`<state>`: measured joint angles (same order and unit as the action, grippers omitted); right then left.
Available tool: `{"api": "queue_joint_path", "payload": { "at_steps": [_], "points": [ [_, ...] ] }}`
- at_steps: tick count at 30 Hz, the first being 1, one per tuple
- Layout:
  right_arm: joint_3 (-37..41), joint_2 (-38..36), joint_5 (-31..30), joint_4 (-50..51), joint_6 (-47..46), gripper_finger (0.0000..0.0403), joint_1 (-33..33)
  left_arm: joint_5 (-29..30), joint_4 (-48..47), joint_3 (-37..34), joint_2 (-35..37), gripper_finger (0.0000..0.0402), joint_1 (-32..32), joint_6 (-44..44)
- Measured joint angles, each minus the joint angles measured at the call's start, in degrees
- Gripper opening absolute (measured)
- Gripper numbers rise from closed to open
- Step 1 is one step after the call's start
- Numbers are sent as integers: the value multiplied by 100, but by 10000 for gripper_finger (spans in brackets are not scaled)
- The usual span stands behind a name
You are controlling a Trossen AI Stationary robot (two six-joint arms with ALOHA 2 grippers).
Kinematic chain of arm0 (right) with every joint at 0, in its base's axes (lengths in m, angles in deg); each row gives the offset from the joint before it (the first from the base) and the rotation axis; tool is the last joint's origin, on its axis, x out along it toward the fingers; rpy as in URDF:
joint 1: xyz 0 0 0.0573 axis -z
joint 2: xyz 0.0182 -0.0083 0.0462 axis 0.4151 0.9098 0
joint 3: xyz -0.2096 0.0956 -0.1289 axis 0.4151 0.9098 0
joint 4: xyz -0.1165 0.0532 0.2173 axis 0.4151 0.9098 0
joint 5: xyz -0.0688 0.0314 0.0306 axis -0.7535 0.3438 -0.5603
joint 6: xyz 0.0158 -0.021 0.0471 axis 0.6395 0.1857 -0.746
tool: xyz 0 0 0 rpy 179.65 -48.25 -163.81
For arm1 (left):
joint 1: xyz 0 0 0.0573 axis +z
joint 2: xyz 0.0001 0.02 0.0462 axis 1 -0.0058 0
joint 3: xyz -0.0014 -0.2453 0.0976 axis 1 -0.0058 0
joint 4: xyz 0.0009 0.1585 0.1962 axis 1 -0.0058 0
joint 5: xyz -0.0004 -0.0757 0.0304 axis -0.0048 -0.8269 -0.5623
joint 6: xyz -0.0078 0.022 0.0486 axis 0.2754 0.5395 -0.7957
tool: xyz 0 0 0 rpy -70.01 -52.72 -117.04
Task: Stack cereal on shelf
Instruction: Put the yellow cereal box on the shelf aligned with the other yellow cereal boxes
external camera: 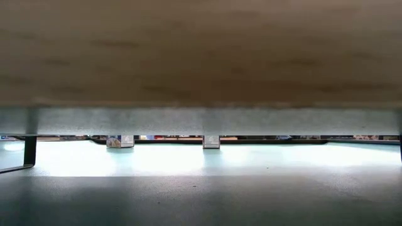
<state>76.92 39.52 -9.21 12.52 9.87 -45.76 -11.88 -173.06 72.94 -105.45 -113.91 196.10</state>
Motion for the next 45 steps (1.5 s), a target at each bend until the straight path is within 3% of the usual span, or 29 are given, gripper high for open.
{"api": "queue_joint_path", "payload": {
  "at_steps": [3, 21, 35, 45],
  "points": [
    [-2, 0, -1, 0, 0, 400, 1, 4, -84, 318, -221, 281, -6, -30],
    [-2, 0, 0, -2, 0, 400, 0, 129, 244, 219, -280, 283, -52, 257],
    [-1, 0, -2, -1, 0, 400, 1, 282, 280, 151, -330, 392, -55, 160],
    [-1, 0, 0, -2, 0, 400, 2, 835, 182, 276, -243, 382, -52, -261]
  ]
}}
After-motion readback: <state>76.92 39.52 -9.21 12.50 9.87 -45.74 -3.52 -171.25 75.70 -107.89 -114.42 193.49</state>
